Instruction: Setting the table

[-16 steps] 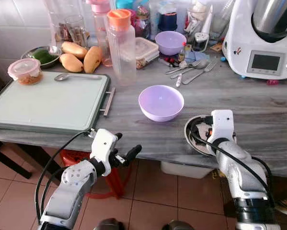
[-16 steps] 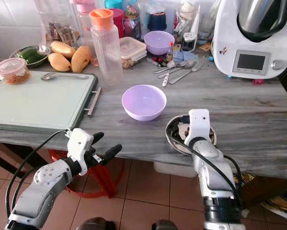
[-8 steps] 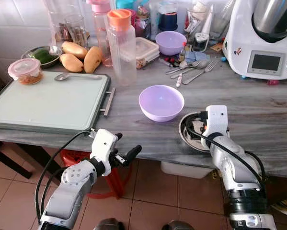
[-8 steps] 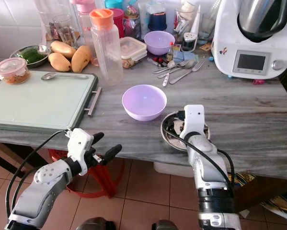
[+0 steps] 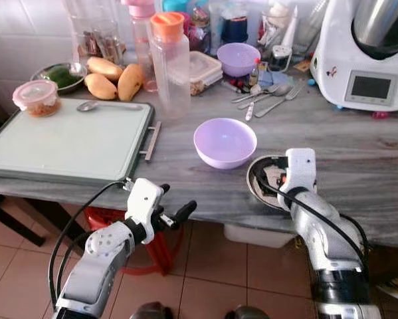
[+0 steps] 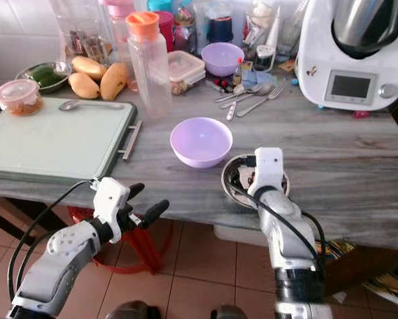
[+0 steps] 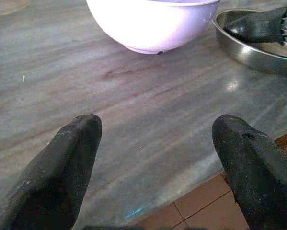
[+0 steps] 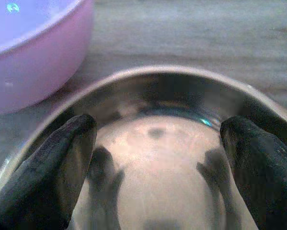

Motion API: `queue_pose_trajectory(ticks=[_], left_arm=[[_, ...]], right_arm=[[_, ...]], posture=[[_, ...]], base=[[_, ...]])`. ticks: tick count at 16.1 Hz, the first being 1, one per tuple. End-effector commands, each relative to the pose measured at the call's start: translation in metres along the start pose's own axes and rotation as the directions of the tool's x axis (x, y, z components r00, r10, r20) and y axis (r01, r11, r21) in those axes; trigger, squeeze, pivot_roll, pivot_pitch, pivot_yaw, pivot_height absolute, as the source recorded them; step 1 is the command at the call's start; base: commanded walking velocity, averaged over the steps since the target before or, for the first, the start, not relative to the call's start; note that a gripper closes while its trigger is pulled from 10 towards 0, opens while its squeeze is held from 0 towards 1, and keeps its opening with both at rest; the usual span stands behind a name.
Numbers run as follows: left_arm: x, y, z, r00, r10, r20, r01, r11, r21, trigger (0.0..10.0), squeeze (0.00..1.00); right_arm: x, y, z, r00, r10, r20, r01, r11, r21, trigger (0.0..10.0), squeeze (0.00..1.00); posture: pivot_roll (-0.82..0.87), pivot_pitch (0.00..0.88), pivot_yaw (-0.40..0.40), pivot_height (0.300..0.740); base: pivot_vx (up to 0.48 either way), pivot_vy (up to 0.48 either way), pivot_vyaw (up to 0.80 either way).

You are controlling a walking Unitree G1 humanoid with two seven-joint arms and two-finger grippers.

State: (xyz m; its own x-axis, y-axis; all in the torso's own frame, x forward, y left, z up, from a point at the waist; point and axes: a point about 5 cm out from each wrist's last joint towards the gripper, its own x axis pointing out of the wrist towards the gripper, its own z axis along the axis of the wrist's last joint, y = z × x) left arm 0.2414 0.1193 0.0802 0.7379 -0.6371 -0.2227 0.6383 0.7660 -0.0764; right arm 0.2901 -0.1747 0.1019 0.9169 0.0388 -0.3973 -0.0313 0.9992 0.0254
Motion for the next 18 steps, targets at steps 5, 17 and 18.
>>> queue_pose_trajectory(ticks=[5, 17, 18], left_arm=[[-0.001, 0.002, 0.001, 1.0, 0.014, 0.003, -0.014, 1.0, 0.009, 10.0, 0.0], [-0.005, 0.024, 0.009, 0.973, 0.21, 0.1, -0.211, 0.978, -0.005, 10.0, 0.0], [-0.005, 0.024, 0.009, 0.972, 0.21, 0.102, -0.211, 0.978, -0.004, 10.0, 0.0]], right_arm=[[-0.02, -0.001, 0.014, 0.994, -0.009, 0.107, 0.011, 1.0, -0.015, 10.0, 0.0], [-0.059, -0.022, 0.029, 0.879, -0.276, 0.389, 0.333, 0.939, -0.085, 10.0, 0.0], [-0.065, -0.037, 0.02, 0.852, -0.374, 0.367, 0.439, 0.892, -0.109, 10.0, 0.0]], posture=[[-0.04, 0.0, 0.032, 0.74], [-0.06, 0.0, 0.031, 0.74], [-0.06, 0.0, 0.033, 0.74]], base=[[0.0, 0.0, 0.0], [0.0, 0.0, 0.0], [0.0, 0.0, 0.0]])
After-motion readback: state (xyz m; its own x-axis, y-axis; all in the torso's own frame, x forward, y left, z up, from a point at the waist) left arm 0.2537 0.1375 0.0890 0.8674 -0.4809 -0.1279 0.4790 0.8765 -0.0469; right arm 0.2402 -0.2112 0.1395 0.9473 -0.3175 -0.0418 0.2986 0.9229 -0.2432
